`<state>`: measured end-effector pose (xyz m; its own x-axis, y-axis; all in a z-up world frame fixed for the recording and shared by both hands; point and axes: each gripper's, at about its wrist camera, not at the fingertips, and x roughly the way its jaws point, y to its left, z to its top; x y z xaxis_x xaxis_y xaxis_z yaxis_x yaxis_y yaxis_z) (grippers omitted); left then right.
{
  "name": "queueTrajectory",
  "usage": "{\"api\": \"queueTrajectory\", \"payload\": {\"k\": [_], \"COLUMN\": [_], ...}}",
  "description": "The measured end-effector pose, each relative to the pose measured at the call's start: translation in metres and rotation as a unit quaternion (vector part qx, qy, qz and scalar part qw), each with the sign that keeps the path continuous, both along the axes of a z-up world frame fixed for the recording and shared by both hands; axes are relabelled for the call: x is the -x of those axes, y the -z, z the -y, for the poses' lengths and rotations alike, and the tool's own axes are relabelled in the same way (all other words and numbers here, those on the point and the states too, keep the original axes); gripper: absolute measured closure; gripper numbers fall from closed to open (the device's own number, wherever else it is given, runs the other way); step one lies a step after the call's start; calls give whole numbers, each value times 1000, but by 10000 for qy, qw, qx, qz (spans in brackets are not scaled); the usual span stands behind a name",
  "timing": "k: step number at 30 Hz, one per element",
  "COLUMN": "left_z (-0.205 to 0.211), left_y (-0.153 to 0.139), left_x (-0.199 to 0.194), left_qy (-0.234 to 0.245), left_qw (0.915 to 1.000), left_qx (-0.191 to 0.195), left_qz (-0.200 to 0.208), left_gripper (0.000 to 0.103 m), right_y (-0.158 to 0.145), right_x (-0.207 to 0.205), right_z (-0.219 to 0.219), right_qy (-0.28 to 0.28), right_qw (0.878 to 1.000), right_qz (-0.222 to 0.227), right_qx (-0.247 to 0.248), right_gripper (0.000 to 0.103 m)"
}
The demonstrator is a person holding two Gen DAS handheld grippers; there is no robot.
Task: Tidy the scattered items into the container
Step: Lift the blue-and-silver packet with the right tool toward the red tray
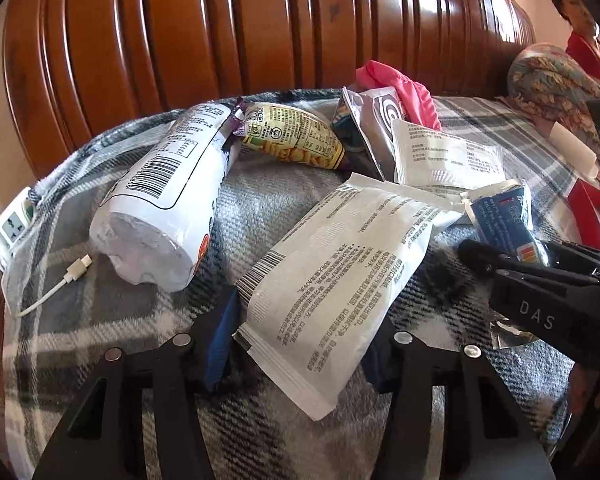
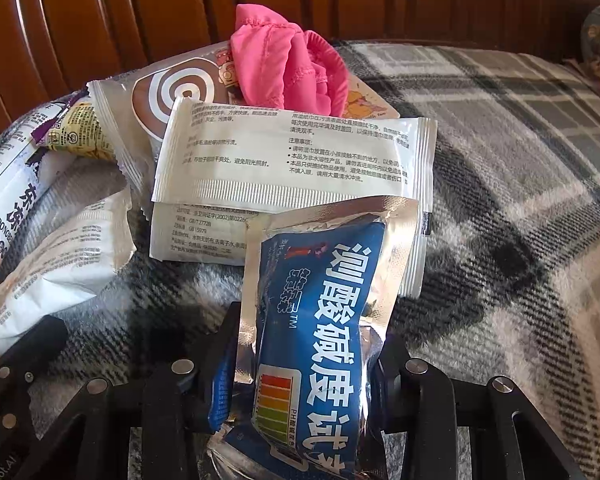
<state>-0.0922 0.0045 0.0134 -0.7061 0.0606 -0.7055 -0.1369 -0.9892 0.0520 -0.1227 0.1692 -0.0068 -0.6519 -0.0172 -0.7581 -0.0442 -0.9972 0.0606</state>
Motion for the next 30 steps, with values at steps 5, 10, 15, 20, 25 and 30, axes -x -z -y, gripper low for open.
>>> {"api": "queueTrajectory", "payload": {"k": [5,10,15,20,25,30], "left_z": [2,4,5,13,7,-1], "left_y": [0,-5,-14,-18,-24,-29], "left_x": [-2,-5,-15,-10,-14,-18], "left_qy": [58,51,2,-18,17,-82], "left_qw": [9999,9998,9996,9996,9999,9998], "left_qx": [136,183,290,-231,33,5], "left_qz": [15,10,-70,161,139,165], "left_gripper": [48,54,86,87,91,93], "right_y": [-4,-10,-18,-28,-31,-30], "right_x": [-6,-20,-32,-37,-40,-47], "right_z": [-6,-16,-34,-46,-42,-39], "right_qy": [39,225,507,616,457,404], "right_qw": [9998,9992,9979,9977,9981,9983], "right_qz": [178,282,228,145,145,109], "right_qx": [98,-180,-320,-242,-386,-407], "right_gripper": [64,68,77,77,77,77]}}
